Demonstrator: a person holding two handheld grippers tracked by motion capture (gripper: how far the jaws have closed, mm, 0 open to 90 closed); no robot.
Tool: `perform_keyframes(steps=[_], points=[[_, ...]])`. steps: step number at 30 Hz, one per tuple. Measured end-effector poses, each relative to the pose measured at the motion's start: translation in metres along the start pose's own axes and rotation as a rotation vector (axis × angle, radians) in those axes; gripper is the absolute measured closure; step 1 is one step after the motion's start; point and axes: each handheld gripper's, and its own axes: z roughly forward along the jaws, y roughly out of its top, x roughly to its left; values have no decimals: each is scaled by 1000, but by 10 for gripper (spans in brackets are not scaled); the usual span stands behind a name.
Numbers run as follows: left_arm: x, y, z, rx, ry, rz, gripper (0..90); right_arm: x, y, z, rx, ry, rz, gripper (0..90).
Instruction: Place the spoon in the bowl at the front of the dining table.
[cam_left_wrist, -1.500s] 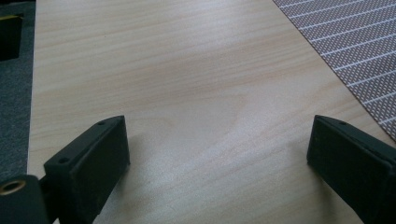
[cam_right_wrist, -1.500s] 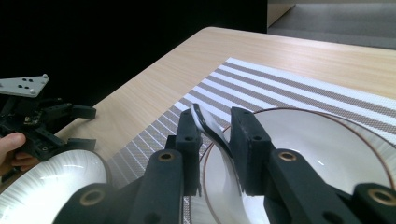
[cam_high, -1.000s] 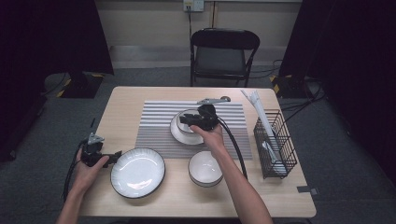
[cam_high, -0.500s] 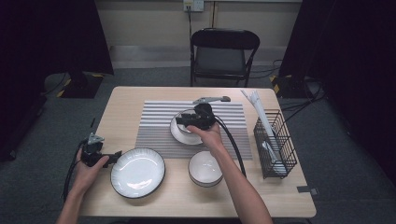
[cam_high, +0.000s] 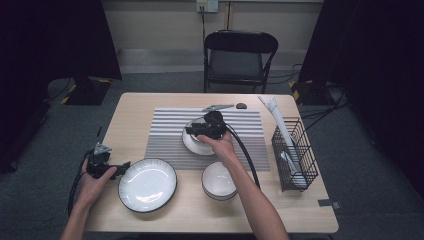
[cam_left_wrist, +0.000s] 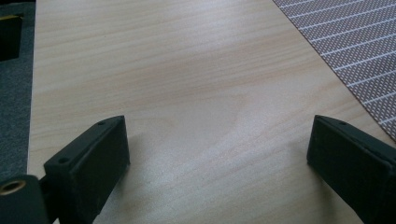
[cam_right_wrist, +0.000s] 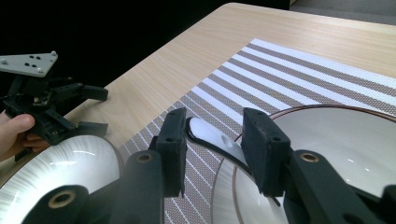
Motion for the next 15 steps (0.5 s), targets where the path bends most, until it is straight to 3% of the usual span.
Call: perform_keyframes(steps=[15], points=[[0, 0, 0, 0, -2, 1, 53, 0, 2, 9, 54, 22, -18, 601]])
